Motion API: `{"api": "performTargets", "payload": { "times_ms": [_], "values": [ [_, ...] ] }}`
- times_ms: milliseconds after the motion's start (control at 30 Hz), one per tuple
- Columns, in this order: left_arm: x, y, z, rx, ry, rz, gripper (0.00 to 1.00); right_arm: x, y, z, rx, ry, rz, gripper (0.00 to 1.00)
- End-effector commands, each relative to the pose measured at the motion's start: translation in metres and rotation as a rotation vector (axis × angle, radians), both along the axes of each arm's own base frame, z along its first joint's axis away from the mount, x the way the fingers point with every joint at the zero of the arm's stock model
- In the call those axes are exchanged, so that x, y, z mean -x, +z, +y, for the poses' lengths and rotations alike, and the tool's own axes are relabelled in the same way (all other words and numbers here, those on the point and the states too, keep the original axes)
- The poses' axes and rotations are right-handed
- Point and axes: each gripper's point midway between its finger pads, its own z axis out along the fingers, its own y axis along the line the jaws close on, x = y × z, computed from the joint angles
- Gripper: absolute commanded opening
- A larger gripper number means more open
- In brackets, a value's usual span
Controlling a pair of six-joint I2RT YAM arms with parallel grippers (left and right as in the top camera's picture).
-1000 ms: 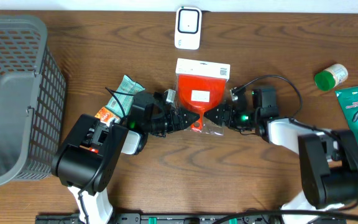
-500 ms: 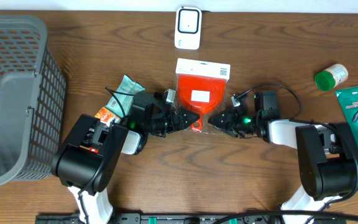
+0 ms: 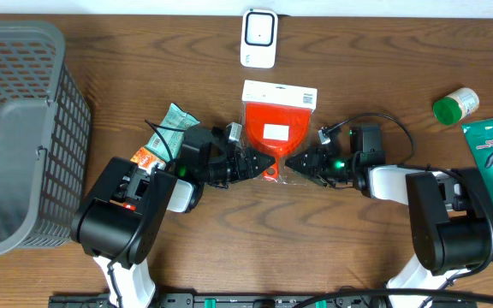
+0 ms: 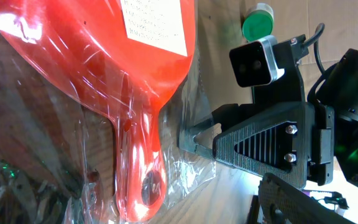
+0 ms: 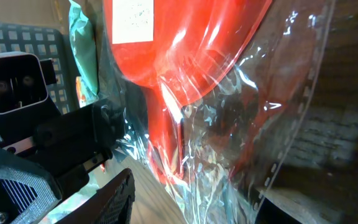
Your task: Scan the item barcode
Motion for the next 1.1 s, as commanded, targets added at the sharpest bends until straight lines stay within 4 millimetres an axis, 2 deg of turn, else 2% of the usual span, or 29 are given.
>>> {"api": "performTargets", "payload": {
  "times_ms": [0, 200, 467, 500, 633, 767, 833, 1067],
  "values": [
    [0.007, -0.018, 0.003, -0.03, 0.008, 0.047, 0.81, 0.006, -0.05, -0.027, 0.205, -0.107, 0.072, 0.47],
    [0.007, -0.018, 0.003, -0.03, 0.008, 0.047, 0.8, 0.003, -0.055, -0.026, 0.203, -0.109, 0.063, 0.46],
    [0.007, -0.018, 0.003, -0.03, 0.008, 0.047, 0.81, 0.003, -0.061, -0.019, 0.15, -0.098, 0.079, 0.03],
    [0.007, -0.018, 0.003, -0.03, 0.008, 0.047, 0.8, 0.003, -0.061, -0.019, 0.147, -0.097, 0.078, 0.01],
    [0.008, -0.019, 0.003, -0.033, 0.008, 0.053, 0.8, 0.002, -0.055, -0.014, 0.113, -0.08, 0.062, 0.01],
    [0.01, -0.023, 0.004, -0.04, 0.008, 0.073, 0.8, -0.003, -0.04, -0.004, 0.041, -0.043, 0.004, 0.01],
    [0.01, -0.023, 0.004, -0.041, 0.008, 0.076, 0.77, -0.005, -0.035, -0.001, 0.014, -0.039, -0.006, 0.01],
    [0.013, -0.023, 0.001, -0.046, -0.008, 0.059, 0.77, -0.003, -0.029, 0.003, -0.03, -0.029, 0.014, 0.01]
  ]
}}
